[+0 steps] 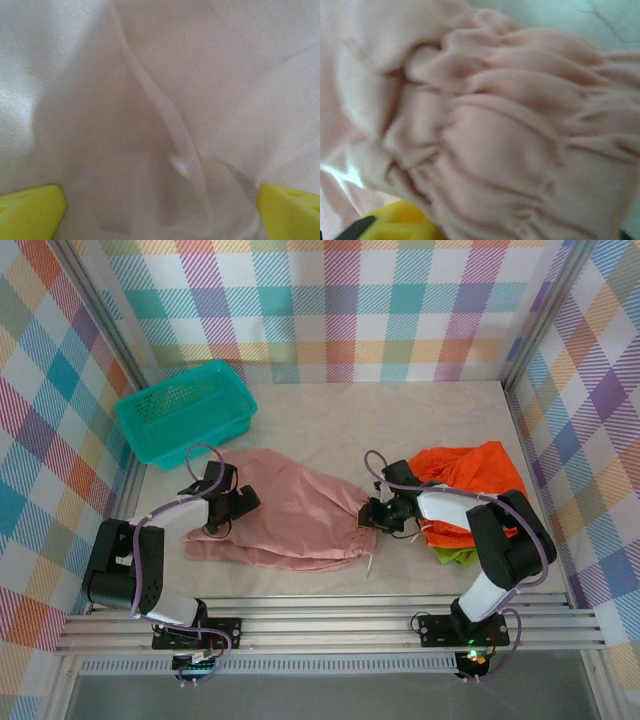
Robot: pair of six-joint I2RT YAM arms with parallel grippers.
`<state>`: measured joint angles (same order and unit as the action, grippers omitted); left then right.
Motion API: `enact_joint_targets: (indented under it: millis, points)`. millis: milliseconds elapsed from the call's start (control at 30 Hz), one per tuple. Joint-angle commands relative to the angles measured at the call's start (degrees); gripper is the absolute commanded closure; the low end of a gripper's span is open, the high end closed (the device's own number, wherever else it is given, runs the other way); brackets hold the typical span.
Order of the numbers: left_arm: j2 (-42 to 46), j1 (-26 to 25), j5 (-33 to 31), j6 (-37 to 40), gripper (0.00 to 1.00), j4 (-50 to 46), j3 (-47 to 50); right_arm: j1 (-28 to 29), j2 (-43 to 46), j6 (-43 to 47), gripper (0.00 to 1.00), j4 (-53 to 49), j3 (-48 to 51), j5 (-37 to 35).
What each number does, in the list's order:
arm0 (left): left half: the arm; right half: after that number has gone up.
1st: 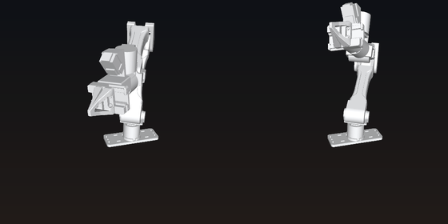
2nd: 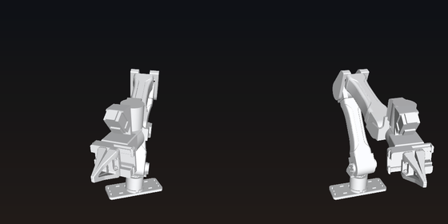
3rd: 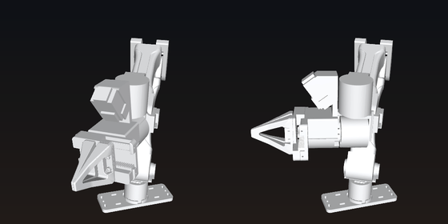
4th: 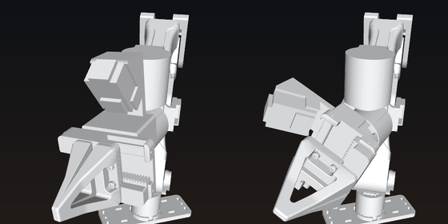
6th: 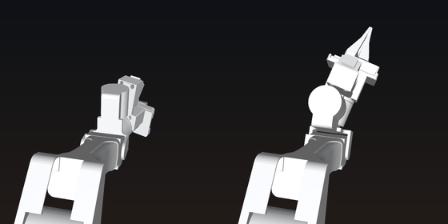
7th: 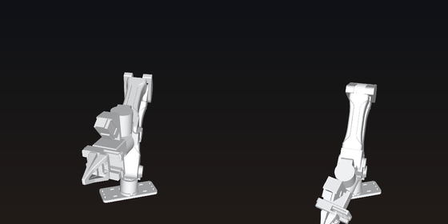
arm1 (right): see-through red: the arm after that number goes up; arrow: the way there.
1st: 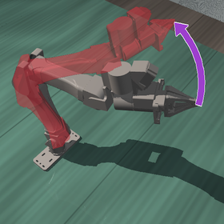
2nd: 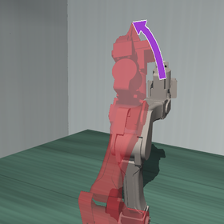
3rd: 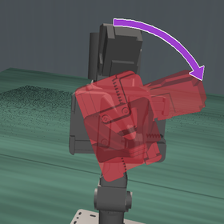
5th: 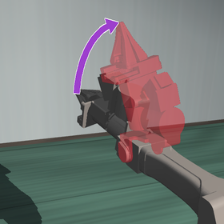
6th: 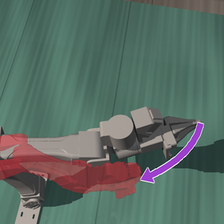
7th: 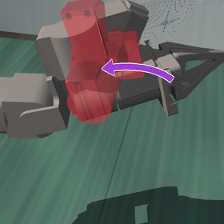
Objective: Fold and stack the shorts
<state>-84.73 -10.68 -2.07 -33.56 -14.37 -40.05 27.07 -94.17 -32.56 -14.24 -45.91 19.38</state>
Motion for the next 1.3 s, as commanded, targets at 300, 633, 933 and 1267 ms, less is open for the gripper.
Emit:
enact_joint_targets:
  millis: [300, 633, 933, 1267]
  points:
    - [13.3, 0.6, 4.4, 0.0, 0.0, -6.8, 3.0, 0.6, 9.2, 10.8, 1.0, -21.8, -11.2, -15.5]
    - [23.9, 0.2, 7.7, 0.8, 0.0, -6.8, 3.2, 0.9, 9.7, 22.9, 1.0, -45.3, -30.0, -28.7]
    - [22.8, -2.4, 10.1, 1.0, 0.0, -5.0, 2.5, 0.9, 4.8, 28.6, 1.0, -58.9, -45.0, -46.5]
    - [16.5, -11.2, 10.9, -3.4, 0.08, 2.7, 3.1, 2.6, -2.8, 27.0, 1.0, -65.5, -58.0, -52.8]
